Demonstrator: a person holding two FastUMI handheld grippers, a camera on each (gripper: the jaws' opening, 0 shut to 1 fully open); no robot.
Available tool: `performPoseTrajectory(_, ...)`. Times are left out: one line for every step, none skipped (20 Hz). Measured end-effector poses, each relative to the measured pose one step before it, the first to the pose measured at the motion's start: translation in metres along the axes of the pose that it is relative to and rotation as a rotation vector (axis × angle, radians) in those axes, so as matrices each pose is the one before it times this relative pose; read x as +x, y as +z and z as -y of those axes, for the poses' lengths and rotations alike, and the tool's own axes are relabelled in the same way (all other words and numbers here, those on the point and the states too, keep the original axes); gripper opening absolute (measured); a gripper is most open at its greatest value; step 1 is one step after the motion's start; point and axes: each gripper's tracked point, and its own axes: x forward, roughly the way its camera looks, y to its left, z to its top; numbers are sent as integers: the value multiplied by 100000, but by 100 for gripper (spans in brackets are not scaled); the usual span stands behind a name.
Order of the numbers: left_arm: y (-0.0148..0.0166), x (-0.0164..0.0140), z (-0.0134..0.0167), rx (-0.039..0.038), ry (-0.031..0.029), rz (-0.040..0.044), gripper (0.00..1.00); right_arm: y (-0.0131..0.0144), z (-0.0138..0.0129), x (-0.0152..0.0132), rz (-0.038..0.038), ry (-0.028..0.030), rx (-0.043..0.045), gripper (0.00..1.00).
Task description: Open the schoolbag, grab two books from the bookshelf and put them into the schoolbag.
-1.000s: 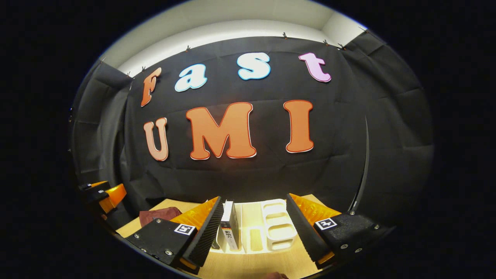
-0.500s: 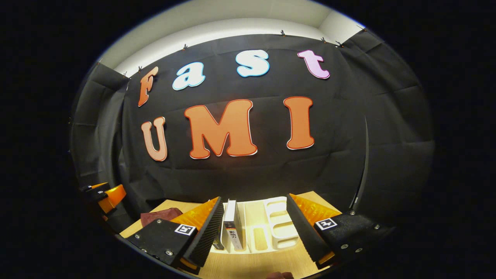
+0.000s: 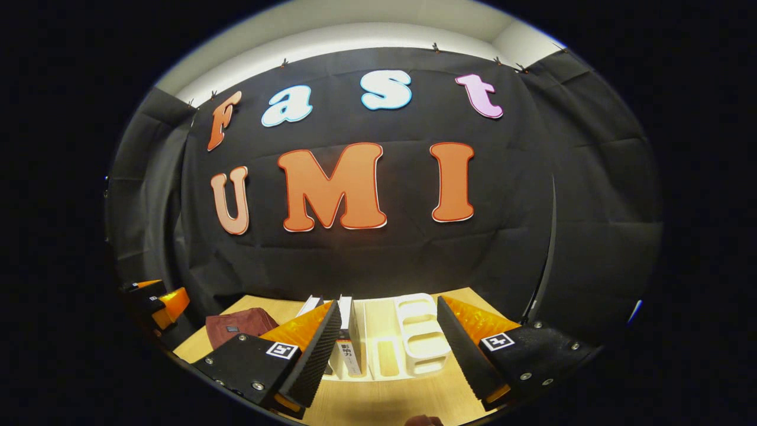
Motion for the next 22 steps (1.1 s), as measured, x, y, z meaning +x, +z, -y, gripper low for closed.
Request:
performPoseTrajectory(-863,234,99,2188,-296,-2178,95,-363,-19,-76,-1324,187,84,96)
performPoseTrajectory(-1060,227,206,1732,-1333,-2339,95,-415,-25,-3,-1619,149,649,96)
performPoseTrajectory(-1085,100,433,1449,-1188,-2336,95,-567,175,104,-1787,-272,541,96)
performPoseTrajectory(-1231,-155,454,1048,-902,-2233,95,-481,230,134,-1459,-455,59,96)
performPoseTrajectory(-1091,204,254,985,-992,-1898,95,-368,159,110,-1169,-512,-775,96)
performPoseTrajectory(-1291,-89,526,1307,-886,-2003,97,-319,151,80,-931,-566,-1385,97)
performPoseTrajectory(-1023,72,166,2298,-185,-2222,100,-367,39,39,-787,-270,-1686,96)
performPoseTrajectory(-1279,90,218,2585,-180,-1747,98,-413,45,61,-947,-195,-1640,96)
performPoseTrajectory(-1189,181,467,2144,-376,-1673,98,-473,182,117,-1362,-69,-1307,97)
performPoseTrajectory(-1112,189,381,2045,-299,-1878,98,-531,144,173,-1730,-23,-637,96)
performPoseTrajectory(-1125,353,648,1895,-1165,-2356,98,-574,124,210,-1990,310,-122,96)
performPoseTrajectory(-1139,293,779,1888,-860,-2253,96,-599,165,129,-1929,278,179,96)
performPoseTrajectory(-1424,464,969,2271,-1556,-2066,96,-563,352,219,-1571,-149,47,97)
performPoseTrajectory(-1165,306,990,1970,-1551,-2269,96,-321,331,118,-1217,-222,-348,97)
performPoseTrajectory(-1206,279,898,2088,-719,-3013,96,-214,395,-33,-729,-279,-1000,97)
performPoseTrajectory(-1362,254,780,2156,-276,-3245,96,-141,475,83,-274,-644,-1608,97)
performPoseTrajectory(-1291,427,733,2086,-619,-2565,97,-112,582,-35,-180,-1100,-1698,97)
performPoseTrajectory(-831,510,529,2666,-128,-2144,98,-204,499,-99,-470,-1042,-1104,97)
performPoseTrajectory(-863,872,465,3697,401,-2117,98,-373,422,-58,-739,-731,-124,97)
performPoseTrajectory(-955,1008,433,4739,-22,-2414,98,-266,306,-61,-960,-482,727,97)
performPoseTrajectory(-537,778,275,4912,317,-1267,98,-263,284,-27,-748,-631,965,97)
performPoseTrajectory(-627,263,666,4237,-497,-718,98,-99,262,-84,-429,-911,589,97)
